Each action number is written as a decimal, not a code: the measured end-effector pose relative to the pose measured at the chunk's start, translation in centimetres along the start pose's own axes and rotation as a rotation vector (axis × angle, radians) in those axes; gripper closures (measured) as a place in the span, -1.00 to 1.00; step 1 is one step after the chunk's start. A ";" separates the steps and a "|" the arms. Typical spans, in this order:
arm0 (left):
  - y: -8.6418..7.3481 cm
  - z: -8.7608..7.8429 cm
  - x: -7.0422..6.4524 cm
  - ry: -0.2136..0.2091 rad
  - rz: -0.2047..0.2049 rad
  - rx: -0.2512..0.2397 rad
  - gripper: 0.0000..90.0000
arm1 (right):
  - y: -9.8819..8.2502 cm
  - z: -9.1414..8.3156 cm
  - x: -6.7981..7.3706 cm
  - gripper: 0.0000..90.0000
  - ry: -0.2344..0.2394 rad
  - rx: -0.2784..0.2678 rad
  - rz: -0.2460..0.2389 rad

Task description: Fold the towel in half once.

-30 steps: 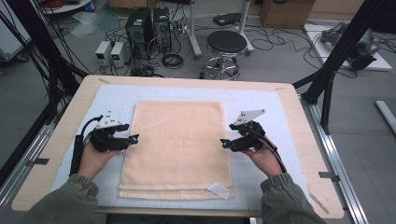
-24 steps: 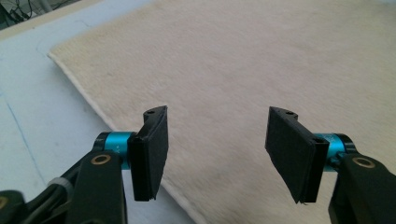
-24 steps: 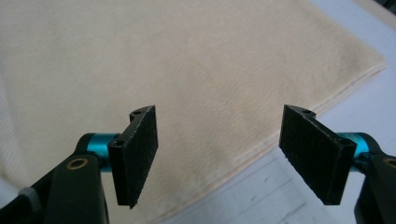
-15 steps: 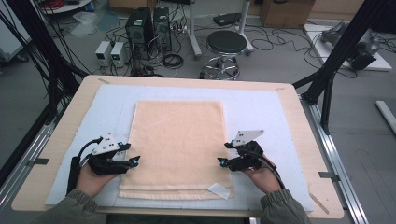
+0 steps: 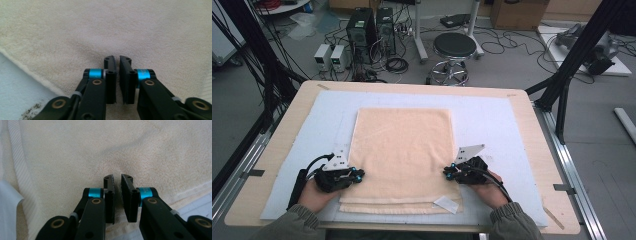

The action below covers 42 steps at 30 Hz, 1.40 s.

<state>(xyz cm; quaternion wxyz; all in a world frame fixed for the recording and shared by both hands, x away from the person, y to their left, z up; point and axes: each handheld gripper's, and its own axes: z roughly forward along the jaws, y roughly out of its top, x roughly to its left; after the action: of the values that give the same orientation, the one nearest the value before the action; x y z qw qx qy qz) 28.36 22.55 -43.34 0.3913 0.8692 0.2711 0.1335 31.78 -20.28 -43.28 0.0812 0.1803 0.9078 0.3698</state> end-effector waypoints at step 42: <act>0.5 -5.5 -2.7 -0.141 0.048 -0.103 0.84 | 1.1 -4.9 3.4 0.66 0.140 -0.097 -0.071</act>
<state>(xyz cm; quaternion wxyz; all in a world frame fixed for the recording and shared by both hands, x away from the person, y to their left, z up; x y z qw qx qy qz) 23.97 24.04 -39.39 0.4503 0.8614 0.2147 0.0952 27.60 -21.41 -39.02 0.0392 0.1175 0.8981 0.4220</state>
